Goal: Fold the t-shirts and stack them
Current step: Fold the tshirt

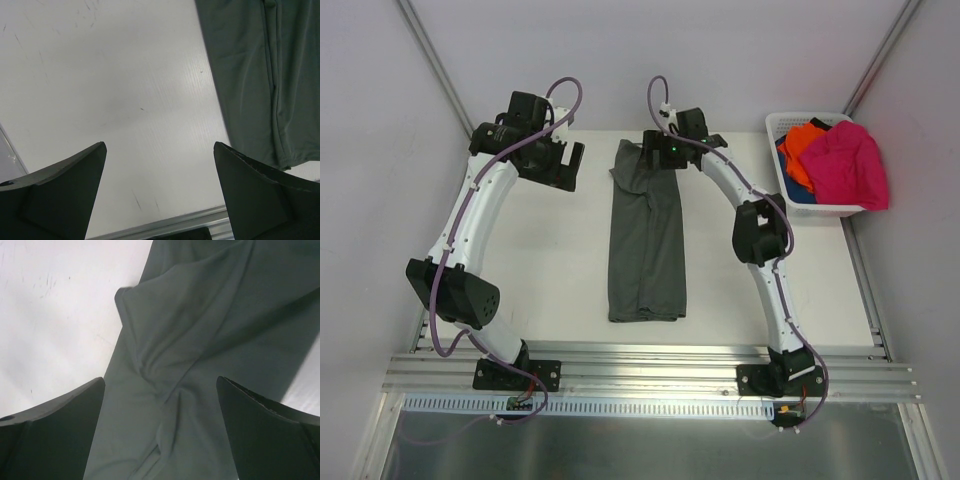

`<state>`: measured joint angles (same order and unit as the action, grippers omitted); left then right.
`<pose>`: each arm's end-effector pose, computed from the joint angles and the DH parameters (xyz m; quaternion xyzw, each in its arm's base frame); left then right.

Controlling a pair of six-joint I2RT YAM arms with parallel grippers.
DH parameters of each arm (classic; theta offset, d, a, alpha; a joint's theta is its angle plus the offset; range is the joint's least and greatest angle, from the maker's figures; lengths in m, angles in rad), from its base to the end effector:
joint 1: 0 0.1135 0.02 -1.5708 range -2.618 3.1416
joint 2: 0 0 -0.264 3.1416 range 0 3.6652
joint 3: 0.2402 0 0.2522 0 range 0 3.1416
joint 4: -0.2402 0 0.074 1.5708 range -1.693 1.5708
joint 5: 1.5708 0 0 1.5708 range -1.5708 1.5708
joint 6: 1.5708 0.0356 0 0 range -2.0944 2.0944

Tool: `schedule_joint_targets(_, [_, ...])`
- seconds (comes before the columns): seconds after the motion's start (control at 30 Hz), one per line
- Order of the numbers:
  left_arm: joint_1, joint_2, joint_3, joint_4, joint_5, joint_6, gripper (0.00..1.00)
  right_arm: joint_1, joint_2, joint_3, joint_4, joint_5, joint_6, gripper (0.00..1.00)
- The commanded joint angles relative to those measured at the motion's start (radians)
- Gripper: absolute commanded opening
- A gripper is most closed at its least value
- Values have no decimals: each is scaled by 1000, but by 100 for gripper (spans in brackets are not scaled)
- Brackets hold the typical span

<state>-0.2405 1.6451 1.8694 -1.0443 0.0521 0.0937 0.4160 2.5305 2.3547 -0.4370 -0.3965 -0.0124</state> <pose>0.3296 -0.0827 0.4097 0.1641 0.9155 -0.0511 0.3638 0.5207 0.2451 0.2198 -0.2736 0.8309 0.2618 0.4077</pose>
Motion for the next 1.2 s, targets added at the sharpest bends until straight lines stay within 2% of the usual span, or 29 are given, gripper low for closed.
schedule_joint_targets(0.0, [6, -30, 25, -2, 23, -8, 90, 0, -88, 63, 15, 10, -41, 100])
schedule_joint_targets(0.27, [4, -25, 17, -2, 26, -11, 90, 1, -53, 14, -12, 15, -43, 100])
schedule_joint_targets(0.73, [-25, -25, 13, -16, -26, 17, 90, -75, 43, 31, -19, 28, 0, 100])
schedule_joint_targets(1.17, [-25, -5, 31, -16, -47, 31, 90, -89, 77, 41, -20, 27, 9, 100])
